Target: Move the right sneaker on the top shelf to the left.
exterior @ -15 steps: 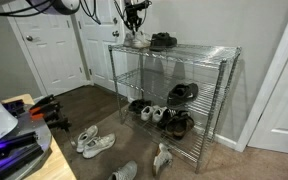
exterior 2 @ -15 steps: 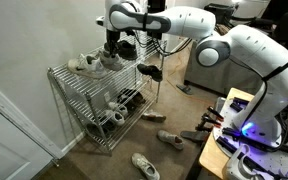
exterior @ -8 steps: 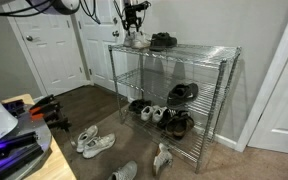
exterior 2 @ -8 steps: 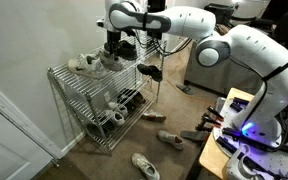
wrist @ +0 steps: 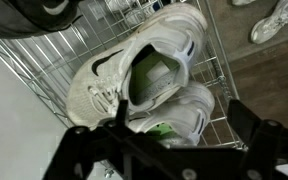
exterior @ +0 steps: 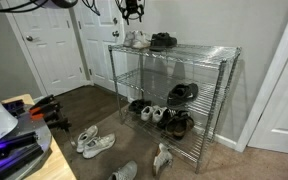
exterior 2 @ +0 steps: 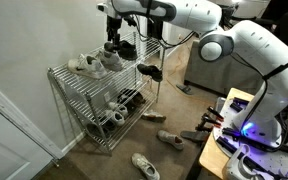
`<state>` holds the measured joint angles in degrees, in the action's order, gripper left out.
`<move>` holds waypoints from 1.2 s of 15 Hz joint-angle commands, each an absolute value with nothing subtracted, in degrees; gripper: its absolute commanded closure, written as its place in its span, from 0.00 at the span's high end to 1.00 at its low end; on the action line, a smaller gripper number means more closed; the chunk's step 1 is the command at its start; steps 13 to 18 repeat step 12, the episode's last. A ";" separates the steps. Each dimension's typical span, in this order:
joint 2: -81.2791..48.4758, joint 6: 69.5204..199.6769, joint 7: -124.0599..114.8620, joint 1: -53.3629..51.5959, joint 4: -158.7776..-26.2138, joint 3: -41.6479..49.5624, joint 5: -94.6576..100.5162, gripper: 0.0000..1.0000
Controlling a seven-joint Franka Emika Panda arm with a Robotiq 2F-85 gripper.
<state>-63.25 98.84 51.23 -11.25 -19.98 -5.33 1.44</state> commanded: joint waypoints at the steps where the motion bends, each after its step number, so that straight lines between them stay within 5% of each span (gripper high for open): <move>1: -59.66 98.96 47.16 -9.08 -20.79 -5.59 0.02 1.00; 18: -58.05 98.82 40.15 -6.04 -19.92 -5.23 1.07 1.00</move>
